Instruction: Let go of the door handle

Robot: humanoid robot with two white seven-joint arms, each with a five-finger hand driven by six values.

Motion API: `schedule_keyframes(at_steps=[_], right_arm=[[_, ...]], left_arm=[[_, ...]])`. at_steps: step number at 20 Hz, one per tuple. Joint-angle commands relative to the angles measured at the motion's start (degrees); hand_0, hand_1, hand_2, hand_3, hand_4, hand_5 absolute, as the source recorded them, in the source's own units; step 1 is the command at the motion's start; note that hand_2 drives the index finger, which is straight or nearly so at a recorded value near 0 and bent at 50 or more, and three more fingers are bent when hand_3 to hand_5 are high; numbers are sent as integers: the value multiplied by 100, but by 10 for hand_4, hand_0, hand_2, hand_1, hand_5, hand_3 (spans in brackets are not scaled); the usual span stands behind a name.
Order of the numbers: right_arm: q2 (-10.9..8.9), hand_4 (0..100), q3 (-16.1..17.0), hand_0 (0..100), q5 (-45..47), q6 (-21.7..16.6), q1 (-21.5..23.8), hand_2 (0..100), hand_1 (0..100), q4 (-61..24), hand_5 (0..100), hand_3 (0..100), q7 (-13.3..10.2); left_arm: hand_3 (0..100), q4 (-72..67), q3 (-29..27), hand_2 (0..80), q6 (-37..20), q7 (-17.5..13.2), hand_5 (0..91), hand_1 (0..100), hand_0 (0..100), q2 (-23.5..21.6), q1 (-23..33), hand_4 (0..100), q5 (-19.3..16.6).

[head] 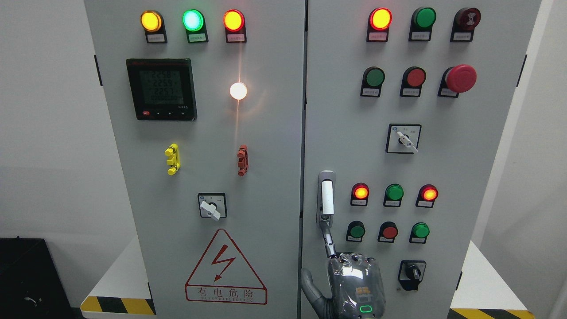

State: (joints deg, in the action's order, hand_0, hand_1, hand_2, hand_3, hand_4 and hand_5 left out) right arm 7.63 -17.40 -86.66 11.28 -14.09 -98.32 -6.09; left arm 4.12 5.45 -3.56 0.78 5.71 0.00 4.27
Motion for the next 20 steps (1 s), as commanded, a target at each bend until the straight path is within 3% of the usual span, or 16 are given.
schedule_keyframes(at_steps=[1,20], right_arm=[[-7,955,0,478,0,6,3,0,196,-3,984,968,-33],[-16,928,9,466,-61,6,-32,122,221,-214,960,944,-51]], left_arm=[[0,1,0,0,-4,2,0,556,120,0,97,0,3],[0,1,0,0,-4,2,0,556,120,0,97,0,3]])
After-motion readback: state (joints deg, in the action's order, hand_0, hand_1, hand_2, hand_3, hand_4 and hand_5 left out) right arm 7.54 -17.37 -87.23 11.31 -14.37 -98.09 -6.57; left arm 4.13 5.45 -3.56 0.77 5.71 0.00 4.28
